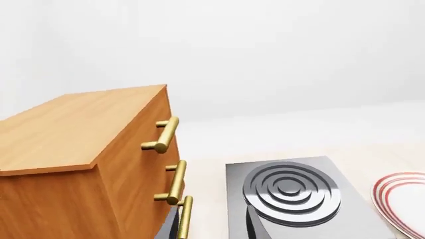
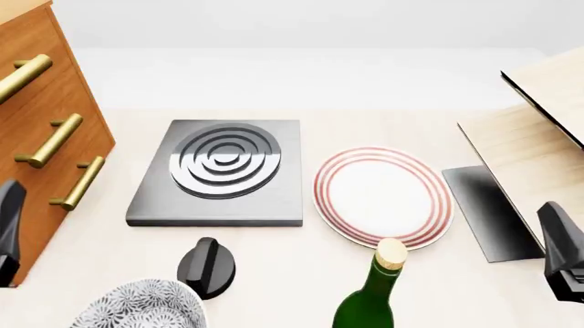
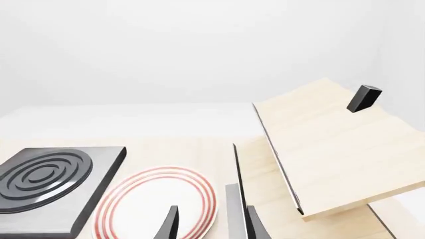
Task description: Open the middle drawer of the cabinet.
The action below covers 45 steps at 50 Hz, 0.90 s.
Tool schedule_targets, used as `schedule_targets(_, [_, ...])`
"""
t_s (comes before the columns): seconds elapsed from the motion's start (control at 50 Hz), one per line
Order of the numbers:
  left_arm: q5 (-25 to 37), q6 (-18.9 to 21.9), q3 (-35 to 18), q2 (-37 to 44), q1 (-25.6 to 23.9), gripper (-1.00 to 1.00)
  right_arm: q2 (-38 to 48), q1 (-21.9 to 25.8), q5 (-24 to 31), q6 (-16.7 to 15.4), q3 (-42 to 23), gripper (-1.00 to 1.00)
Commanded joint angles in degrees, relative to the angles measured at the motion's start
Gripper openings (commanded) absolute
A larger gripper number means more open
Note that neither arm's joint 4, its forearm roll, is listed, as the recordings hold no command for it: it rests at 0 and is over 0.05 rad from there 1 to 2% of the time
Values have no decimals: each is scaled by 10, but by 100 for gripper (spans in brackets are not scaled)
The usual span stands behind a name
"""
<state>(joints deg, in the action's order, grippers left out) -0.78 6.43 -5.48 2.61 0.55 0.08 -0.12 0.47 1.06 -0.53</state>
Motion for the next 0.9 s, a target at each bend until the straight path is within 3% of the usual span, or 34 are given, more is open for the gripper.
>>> schedule_targets(0.02, [-17,41,-27,37,-32,100,1,1,-2,-3,1,100])
schedule_targets(0.42, [-18,178,-78,62,-68,100,1,1,-2,-2,1,100])
schedule_targets(0.76, [-26,286,-77,66,-93,100,1,1,-2,-2,1,100])
schedule_targets(0.8, [-38,315,-65,63,-101,100,1,1,-2,-2,1,100])
schedule_targets(0.9, [-45,323,-64,81,-106,100,1,1,-2,-2,1,100])
